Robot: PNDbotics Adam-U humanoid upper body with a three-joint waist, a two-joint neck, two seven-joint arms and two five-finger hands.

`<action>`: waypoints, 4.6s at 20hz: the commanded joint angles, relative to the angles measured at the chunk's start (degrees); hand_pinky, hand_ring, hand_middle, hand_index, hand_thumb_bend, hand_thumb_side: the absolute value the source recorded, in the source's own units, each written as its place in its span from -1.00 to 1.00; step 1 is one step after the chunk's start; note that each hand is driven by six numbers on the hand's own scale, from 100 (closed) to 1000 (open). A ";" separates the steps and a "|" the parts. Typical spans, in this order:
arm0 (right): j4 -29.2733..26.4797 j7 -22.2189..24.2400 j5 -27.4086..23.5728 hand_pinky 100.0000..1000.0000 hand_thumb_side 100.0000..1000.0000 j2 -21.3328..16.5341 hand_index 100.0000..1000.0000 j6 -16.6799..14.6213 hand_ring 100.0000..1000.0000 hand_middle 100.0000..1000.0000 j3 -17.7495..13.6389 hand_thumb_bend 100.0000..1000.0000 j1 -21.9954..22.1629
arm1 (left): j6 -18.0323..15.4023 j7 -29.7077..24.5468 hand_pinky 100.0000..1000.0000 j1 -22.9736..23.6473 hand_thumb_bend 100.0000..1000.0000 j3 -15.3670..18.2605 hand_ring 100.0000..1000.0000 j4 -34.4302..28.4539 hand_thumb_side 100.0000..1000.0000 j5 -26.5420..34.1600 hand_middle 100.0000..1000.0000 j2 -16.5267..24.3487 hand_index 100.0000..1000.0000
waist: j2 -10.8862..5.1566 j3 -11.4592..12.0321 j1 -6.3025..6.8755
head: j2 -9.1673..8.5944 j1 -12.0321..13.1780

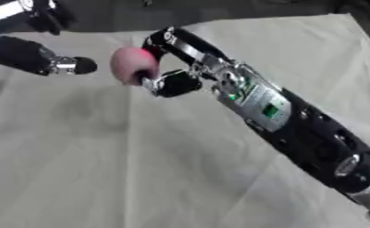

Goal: Pick up the objects with one hand, pass them to the other hand, and then place them into the box on the other side of the table.

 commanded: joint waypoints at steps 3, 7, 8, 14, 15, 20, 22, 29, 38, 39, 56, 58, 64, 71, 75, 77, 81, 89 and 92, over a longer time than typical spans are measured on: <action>0.37 -1.39 0.45 0.61 -1.00 -0.13 -0.10 0.02 0.01 -0.25 -0.44 -1.00 -1.26 | 0.18 -0.63 0.60 -1.82 0.26 0.35 0.42 -1.18 -0.02 0.50 0.38 -0.71 0.63 | -0.70 0.09 0.68 | -0.48 -0.34; 0.26 -2.06 0.76 0.61 -1.00 0.01 -0.10 0.30 0.01 -0.25 -0.30 -1.00 -1.34 | 0.09 -1.53 0.60 -1.92 0.26 0.12 0.42 -1.30 -0.04 1.23 0.39 -1.42 0.62 | -0.66 0.08 0.67 | -0.28 -0.43; 0.14 -2.02 0.78 0.61 -1.00 0.02 -0.10 0.32 0.01 -0.25 -0.28 -1.00 -1.37 | 0.10 -1.81 0.60 -1.91 0.28 0.07 0.42 -1.15 -0.09 1.33 0.39 -1.54 0.62 | -0.65 0.06 0.68 | -0.28 -0.44; -1.51 -1.29 0.47 0.61 -1.00 0.02 -0.10 0.57 0.00 -0.25 -0.26 -1.00 -1.63 | -0.41 -2.83 0.59 -1.88 0.26 -0.15 0.43 0.64 -0.08 0.61 0.39 -2.68 0.62 | -0.49 -0.13 0.73 | -0.44 -0.36; -1.79 -1.32 0.36 0.61 -1.00 -0.01 -0.10 0.65 0.00 -0.25 -0.30 -1.00 -1.69 | -0.61 -3.16 0.59 -1.86 0.26 -0.20 0.43 0.98 -0.07 0.44 0.39 -2.89 0.62 | -0.46 -0.13 0.76 | -0.39 -0.32; -3.11 -1.16 0.00 0.61 -1.00 0.06 -0.10 0.56 0.00 -0.25 -0.09 -1.00 -2.03 | -1.37 -4.51 0.59 -1.82 0.23 -0.25 0.43 2.54 -0.07 -0.62 0.40 -4.26 0.62 | -0.35 -0.14 0.79 | -0.52 0.06; -3.44 -1.11 -0.05 0.61 -1.00 0.04 -0.10 0.53 0.00 -0.25 -0.09 -1.00 -2.03 | -1.65 -4.52 0.59 -1.80 0.23 -0.19 0.43 3.02 -0.07 -0.97 0.40 -4.61 0.62 | -0.34 -0.14 0.78 | -0.57 0.12; -5.14 -0.38 0.07 0.61 -1.00 0.03 -0.10 -0.27 0.00 -0.25 0.11 -1.00 -1.92 | -2.25 -3.31 0.57 -1.80 0.10 0.04 0.41 5.04 -0.15 -2.16 0.36 -6.29 0.60 | -0.19 -0.38 0.77 | -0.67 0.46; -6.00 1.43 -0.40 0.61 -1.00 0.04 -0.10 -0.75 0.00 -0.23 0.34 -1.00 -1.69 | -1.89 4.39 0.49 -1.51 -0.97 0.75 0.21 6.11 -0.53 0.13 0.08 -7.54 0.21 | 0.05 -0.68 0.87 | -0.66 0.56; -5.95 1.55 -0.28 0.61 -1.00 0.04 -0.10 -0.76 0.00 -0.23 0.32 -1.00 -1.65 | -1.88 5.38 0.48 -1.50 -1.00 0.72 0.17 6.10 -0.66 0.86 0.03 -7.57 0.11 | 0.06 -0.72 0.88 | -0.60 0.56; -4.67 4.21 3.85 0.63 -0.65 -0.01 0.53 -1.66 0.43 0.39 0.18 -0.81 -1.07 | -0.52 5.64 0.40 -1.28 -0.95 -0.13 -0.06 5.50 -1.00 1.57 -0.43 -6.73 -0.47 | -0.04 -0.94 0.84 | -0.32 0.68; -4.54 3.30 4.54 0.65 -0.42 -0.15 0.62 -0.93 0.50 0.46 -0.02 -0.85 -0.93 | -0.17 5.06 0.40 -1.23 -0.90 -0.07 -0.07 5.34 -1.00 1.08 -0.45 -6.15 -0.47 | -0.10 -0.95 0.85 | -0.30 0.71; -4.60 0.36 6.02 0.67 -0.20 -0.44 0.69 0.83 0.57 0.53 -0.22 -0.90 -0.59 | 0.44 3.91 0.39 -0.90 -0.84 0.35 -0.08 5.22 -1.00 -0.12 -0.47 -4.39 -0.48 | -0.26 -1.00 0.83 | -0.35 0.89; -4.46 -2.92 6.50 0.68 -0.21 -0.50 0.70 3.21 0.60 0.56 -0.17 -0.89 -0.52 | 1.10 4.01 0.38 -0.37 -0.82 1.23 -0.09 5.28 -1.00 -0.65 -0.48 -3.16 -0.49 | -0.34 -1.07 0.72 | -0.61 1.11; -4.49 -2.72 7.45 0.68 -0.19 -0.51 0.70 3.50 0.60 0.57 0.08 -0.88 0.10 | 1.68 5.24 0.37 0.40 -0.82 2.07 -0.10 6.24 -1.00 -1.27 -0.49 -2.68 -0.50 | -0.49 -1.23 0.67 | -0.60 1.25; -4.33 -2.36 7.92 0.69 -0.19 -0.45 0.70 3.30 0.60 0.57 0.14 -0.88 0.44 | 1.32 6.00 0.37 0.91 -0.81 2.43 -0.10 6.75 -1.00 -1.40 -0.49 -2.26 -0.50 | -0.51 -1.31 0.66 | -0.72 1.38; -4.17 -1.88 8.61 0.69 -0.16 -0.58 0.70 2.71 0.61 0.58 0.18 -0.87 0.91 | 0.43 7.60 0.37 2.08 -0.78 2.96 -0.10 7.32 -1.00 -1.92 -0.48 -0.60 -0.50 | -0.44 -1.45 0.71 | -0.89 1.55; -4.01 -0.97 10.04 0.70 -0.15 -0.99 0.70 1.86 0.61 0.58 0.08 -0.85 1.69 | -0.20 11.56 0.38 6.11 -0.74 6.88 -0.09 8.67 -1.00 -2.13 -0.47 6.95 -0.49 | -0.33 -1.30 0.79 | -1.31 4.72; -4.08 -0.90 10.24 0.70 -0.16 -1.09 0.70 1.85 0.61 0.58 0.02 -0.84 1.91 | -0.25 13.15 0.39 8.02 -0.72 9.11 -0.08 9.17 -1.00 -1.85 -0.47 10.53 -0.48 | -0.28 -1.16 0.69 | -1.62 6.95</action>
